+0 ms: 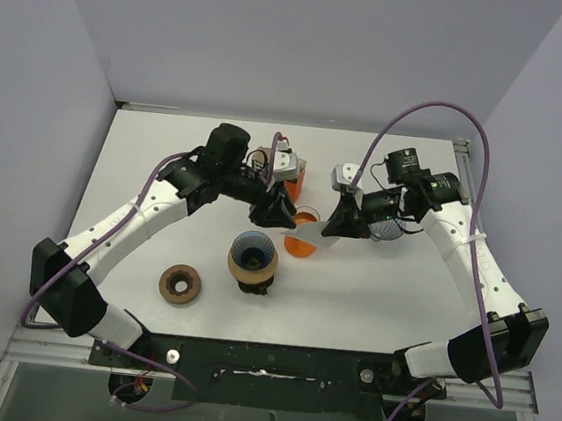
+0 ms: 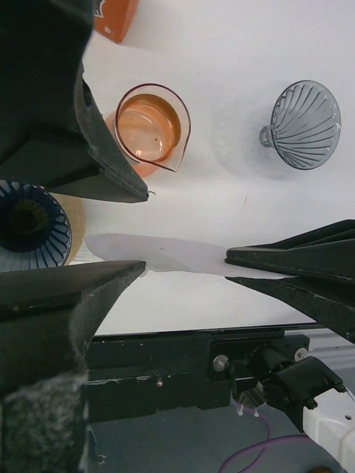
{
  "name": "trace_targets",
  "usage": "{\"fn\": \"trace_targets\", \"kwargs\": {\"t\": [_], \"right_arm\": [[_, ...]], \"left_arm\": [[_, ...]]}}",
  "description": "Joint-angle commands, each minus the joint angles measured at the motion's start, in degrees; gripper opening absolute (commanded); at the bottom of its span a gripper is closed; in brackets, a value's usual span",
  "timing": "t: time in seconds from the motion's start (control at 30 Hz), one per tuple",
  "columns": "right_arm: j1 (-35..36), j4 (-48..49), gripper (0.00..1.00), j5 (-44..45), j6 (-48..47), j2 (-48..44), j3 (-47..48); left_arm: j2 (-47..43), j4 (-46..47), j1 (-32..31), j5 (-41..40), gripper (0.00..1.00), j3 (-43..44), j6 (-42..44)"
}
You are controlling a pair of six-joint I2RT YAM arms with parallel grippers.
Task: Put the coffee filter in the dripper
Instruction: Place the coffee filter in the coffee dripper.
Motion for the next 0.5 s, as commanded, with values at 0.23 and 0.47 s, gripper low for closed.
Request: {"fn": "trace_targets", "kwargs": {"t": [0.23,0.47], "right_arm": [[0.6,2.2,0.00,-2.0,1.4,-0.9,1.5],[0.5,2.3,0.00,-2.1,1.3,-0.8,1.0]], "left_arm": [[-0.6,1.7,-1.1,-1.8,0.36,0.8,1.0],[-0.8,3.6,-1.1,-4.4,0.34,0.4,-0.1]]}}
